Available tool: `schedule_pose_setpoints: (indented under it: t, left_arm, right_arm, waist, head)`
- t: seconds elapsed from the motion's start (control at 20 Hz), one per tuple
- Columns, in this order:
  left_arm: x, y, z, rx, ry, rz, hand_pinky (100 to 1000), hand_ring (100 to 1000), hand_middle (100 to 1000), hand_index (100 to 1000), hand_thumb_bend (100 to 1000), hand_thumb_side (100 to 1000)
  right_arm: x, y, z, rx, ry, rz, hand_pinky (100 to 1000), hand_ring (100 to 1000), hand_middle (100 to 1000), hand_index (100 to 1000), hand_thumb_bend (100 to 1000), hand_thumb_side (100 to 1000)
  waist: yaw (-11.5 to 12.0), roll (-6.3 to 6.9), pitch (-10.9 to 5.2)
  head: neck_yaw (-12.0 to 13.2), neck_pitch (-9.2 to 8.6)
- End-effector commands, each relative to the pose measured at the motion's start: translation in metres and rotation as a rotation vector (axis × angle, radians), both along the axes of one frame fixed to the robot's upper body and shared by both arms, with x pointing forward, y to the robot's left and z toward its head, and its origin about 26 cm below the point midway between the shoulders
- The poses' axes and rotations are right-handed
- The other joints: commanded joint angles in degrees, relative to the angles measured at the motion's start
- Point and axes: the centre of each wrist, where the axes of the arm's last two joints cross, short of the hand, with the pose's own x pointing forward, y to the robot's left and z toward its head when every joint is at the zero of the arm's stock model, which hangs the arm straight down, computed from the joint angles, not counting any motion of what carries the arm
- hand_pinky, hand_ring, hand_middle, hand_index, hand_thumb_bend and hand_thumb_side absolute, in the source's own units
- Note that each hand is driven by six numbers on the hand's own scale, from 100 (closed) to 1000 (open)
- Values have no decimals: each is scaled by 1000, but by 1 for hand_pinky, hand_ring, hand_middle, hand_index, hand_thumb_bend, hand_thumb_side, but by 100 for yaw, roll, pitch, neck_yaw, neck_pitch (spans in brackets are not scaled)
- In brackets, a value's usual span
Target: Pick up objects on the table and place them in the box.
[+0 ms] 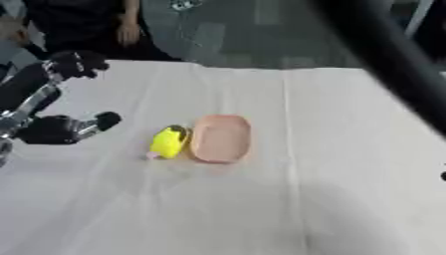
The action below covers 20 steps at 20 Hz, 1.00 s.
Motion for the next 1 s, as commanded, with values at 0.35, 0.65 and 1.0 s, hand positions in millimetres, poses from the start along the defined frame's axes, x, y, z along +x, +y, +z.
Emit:
schedule_pose_setpoints:
  t: [0.35,0.65,1.0]
  left_arm:
    - [3,-2,34,358,78,-25,812,806,854,841,552,901]
    - [9,-1,34,422,204,-27,791,790,835,845,577,893]
    - [26,7,38,436,352,44,763,764,795,803,665,913]
  right_arm:
    - [2,-1,12,-30,-24,21,357,494,498,540,100,1000]
    - [4,0,14,-35,-26,37,358,494,498,540,100,1000]
    - [6,0,18,-32,-34,51,358,494,498,540,100,1000]
  waist:
    - [-76,38,-50]
    - [-141,54,-43]
    - [-253,73,-32]
  head:
    - [143,-20]
    - [183,-81]
    - [239,-140]
